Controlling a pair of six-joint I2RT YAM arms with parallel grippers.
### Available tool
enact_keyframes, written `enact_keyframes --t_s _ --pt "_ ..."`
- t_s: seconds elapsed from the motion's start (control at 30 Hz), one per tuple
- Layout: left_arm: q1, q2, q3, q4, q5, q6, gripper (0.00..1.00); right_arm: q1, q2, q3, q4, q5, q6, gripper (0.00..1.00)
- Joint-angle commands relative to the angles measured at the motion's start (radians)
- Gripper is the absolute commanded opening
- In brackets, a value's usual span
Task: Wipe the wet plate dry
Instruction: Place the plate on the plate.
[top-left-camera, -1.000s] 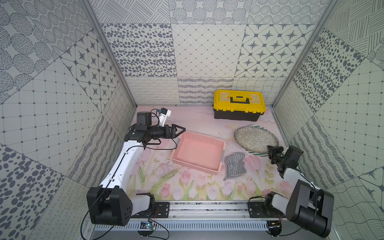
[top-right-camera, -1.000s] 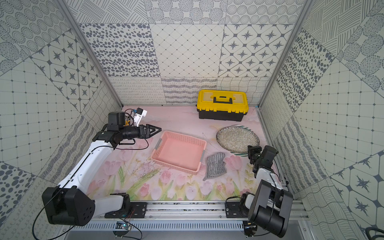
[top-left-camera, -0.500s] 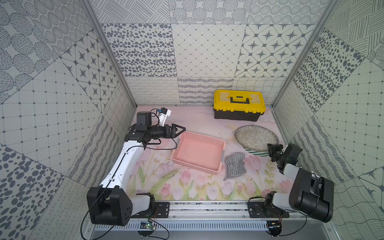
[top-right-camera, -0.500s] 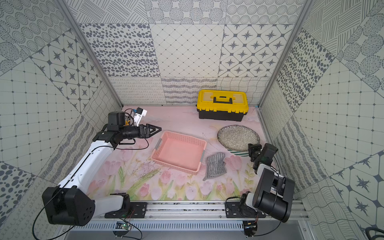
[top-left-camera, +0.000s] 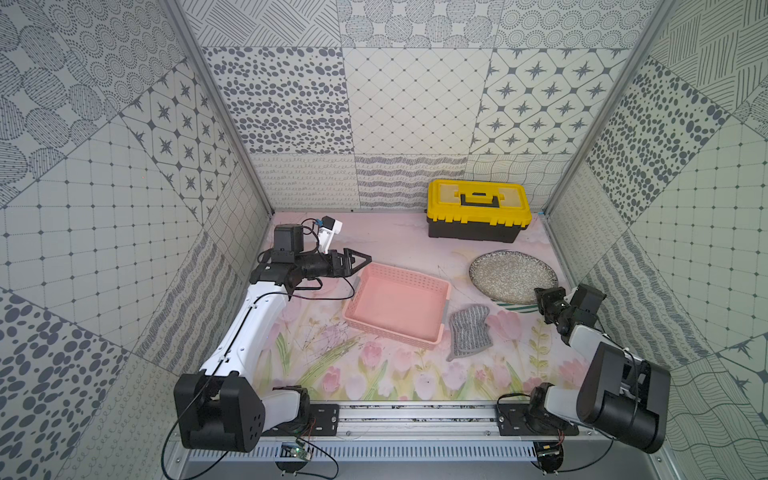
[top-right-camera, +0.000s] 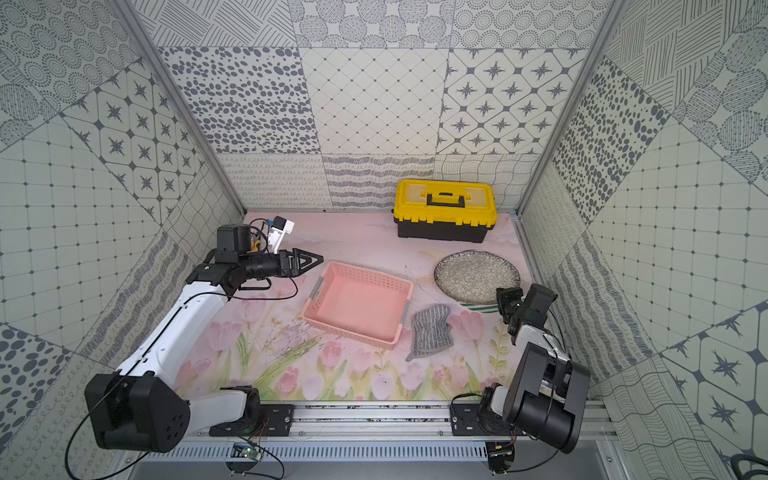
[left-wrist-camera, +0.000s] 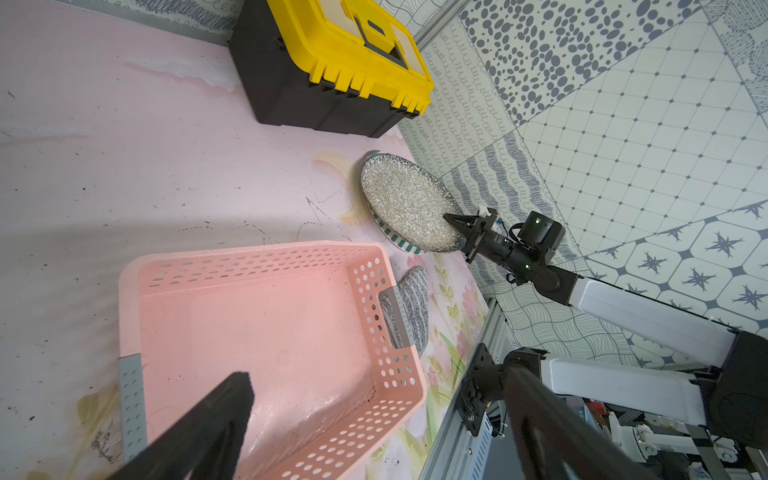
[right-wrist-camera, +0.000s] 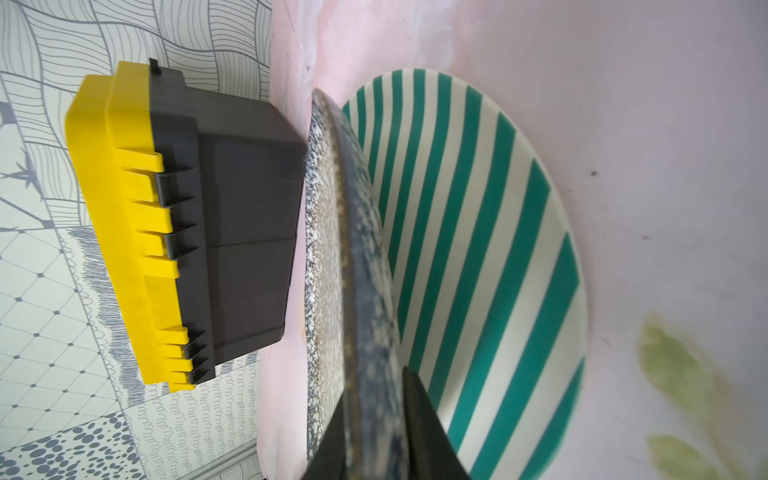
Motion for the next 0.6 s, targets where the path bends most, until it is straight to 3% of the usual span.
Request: enact_keyframes --t_s 0.0,0.2,0.57 --pt "0.012 -0.010 0.001 0.046 0.023 0.000 1.00 -0.005 0.011 0.032 -0.022 0.028 -0.036 0.26" --pt "0.012 -0.010 0.001 0.041 0.018 0.005 1.00 -0.006 0.060 0.034 -0.017 0.026 -0.044 0.31" --pt "0.013 -0.011 0.012 0.016 -0.016 0.037 1.00 -0.005 -0.021 0.062 -0.202 0.109 -0.121 0.67"
